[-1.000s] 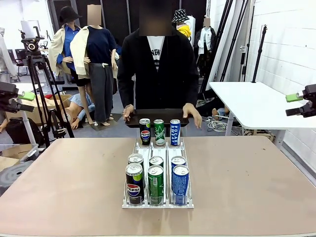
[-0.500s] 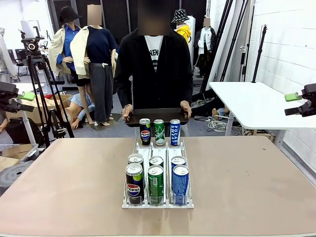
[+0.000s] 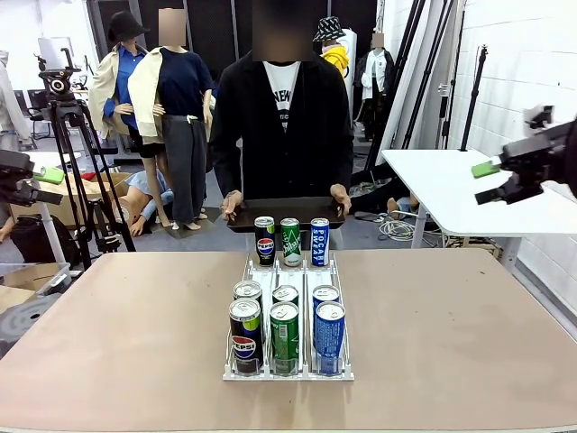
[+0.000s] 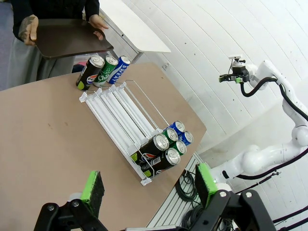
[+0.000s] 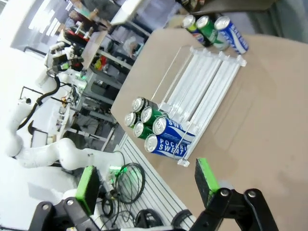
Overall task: Retrieve and hand over the desired beverage to the person.
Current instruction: Pick up a can of the same type that the person held from the Automatic Can Dispenser.
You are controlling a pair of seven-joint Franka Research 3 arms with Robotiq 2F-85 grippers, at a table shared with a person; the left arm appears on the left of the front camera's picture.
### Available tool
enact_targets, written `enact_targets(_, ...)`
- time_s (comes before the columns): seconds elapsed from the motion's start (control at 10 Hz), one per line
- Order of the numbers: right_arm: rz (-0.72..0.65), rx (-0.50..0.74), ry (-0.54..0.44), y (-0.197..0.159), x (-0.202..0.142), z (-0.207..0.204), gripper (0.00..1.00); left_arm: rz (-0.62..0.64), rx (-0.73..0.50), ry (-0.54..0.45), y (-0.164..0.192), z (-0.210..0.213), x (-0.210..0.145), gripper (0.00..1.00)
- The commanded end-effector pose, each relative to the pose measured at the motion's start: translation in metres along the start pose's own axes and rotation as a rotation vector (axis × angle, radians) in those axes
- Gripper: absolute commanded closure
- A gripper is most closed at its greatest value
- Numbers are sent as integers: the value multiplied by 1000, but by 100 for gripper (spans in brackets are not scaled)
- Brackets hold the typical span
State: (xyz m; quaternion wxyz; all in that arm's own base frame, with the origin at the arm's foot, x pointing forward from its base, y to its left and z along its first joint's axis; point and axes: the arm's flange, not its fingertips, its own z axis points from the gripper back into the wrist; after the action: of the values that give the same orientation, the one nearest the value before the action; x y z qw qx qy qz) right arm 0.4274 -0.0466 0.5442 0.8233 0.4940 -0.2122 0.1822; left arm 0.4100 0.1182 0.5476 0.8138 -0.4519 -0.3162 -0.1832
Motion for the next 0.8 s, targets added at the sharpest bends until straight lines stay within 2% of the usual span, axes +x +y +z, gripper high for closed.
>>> enact_targets(0.0,-26,-93,81,13,18,-25,0,6,-12,-10,-1,1,-1,0)
enact_targets(0.3,-1,-189,213,45,46,-63,0,6,-12,-10,-1,1,-1,0)
enact_targets(0.7,48,-313,388,96,63,-109,0,6,-12,-10,-1,1,-1,0)
